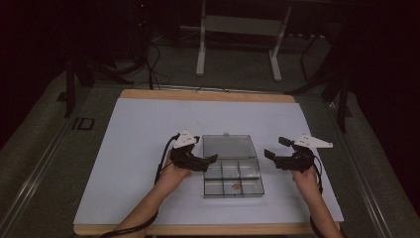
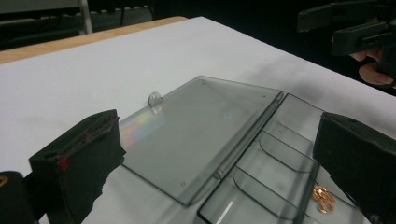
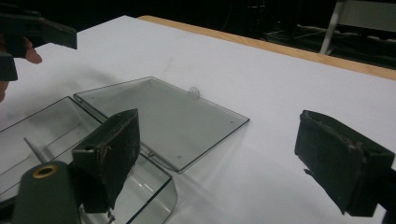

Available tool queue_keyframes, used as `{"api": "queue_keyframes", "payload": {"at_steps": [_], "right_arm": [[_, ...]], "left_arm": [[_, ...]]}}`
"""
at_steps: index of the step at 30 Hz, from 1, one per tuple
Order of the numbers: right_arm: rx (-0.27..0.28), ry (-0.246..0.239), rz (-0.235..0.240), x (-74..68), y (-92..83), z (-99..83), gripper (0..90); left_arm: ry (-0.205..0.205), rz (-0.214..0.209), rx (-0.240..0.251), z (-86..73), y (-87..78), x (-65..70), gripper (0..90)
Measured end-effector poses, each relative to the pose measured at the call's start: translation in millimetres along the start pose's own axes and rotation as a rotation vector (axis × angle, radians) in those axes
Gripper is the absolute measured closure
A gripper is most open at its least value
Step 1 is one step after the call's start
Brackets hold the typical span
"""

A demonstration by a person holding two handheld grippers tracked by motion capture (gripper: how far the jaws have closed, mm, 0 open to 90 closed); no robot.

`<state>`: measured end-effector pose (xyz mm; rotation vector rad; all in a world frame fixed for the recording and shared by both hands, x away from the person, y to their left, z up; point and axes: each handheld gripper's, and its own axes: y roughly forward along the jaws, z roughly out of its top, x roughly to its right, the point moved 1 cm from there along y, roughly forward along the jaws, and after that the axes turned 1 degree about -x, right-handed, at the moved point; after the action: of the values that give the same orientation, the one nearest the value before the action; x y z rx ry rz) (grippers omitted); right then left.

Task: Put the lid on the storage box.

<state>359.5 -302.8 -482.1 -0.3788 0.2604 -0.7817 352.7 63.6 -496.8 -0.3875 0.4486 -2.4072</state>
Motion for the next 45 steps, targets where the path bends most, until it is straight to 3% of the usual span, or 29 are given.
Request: {"api": "queue_keyframes", "payload": {"at_steps": [4, 8, 13, 19, 21, 28, 29, 37, 45], "right_arm": [[0.001, -0.002, -0.015, 3.7, 2.2, 1.4, 14.3], [0.004, 0.001, -0.012, 6.4, 6.1, 3.1, 14.3], [-0.013, -0.004, -0.011, 7.9, 14.5, 4.4, 14.5], [0.015, 0.009, -0.018, 5.2, 25.0, 5.6, 14.1], [0.022, 0.019, 0.018, 4.6, 27.4, 6.0, 14.2], [-0.044, 0.007, 0.032, 0.5, 41.7, 5.1, 14.6], [-0.048, 0.007, 0.034, 0.3, 43.5, 4.8, 14.6], [-0.069, 0.012, 0.039, -1.4, 53.2, 3.7, 14.7], [-0.093, 0.009, 0.051, -3.7, 57.7, 1.5, 15.0]], "left_arm": [[-0.029, 0.004, -0.028, 2.4, 7.0, -3.4, 1.9], [-0.086, -0.004, -0.059, 7.8, 14.3, -6.1, 2.0], [-0.111, -0.011, -0.104, 12.6, 23.6, -9.5, 1.9], [-0.151, -0.002, -0.138, 12.3, 32.7, -13.7, 2.0], [-0.173, -0.007, -0.151, 10.9, 34.8, -16.2, 2.0], [-0.258, 0.010, -0.176, 5.1, 38.6, -26.1, 2.5], [-0.266, 0.012, -0.179, 4.4, 38.8, -27.0, 6.0], [-0.307, 0.038, -0.245, -3.6, 48.9, -33.5, 13.5], [-0.402, -0.011, -0.283, -11.7, 53.7, -39.7, 15.7]]}}
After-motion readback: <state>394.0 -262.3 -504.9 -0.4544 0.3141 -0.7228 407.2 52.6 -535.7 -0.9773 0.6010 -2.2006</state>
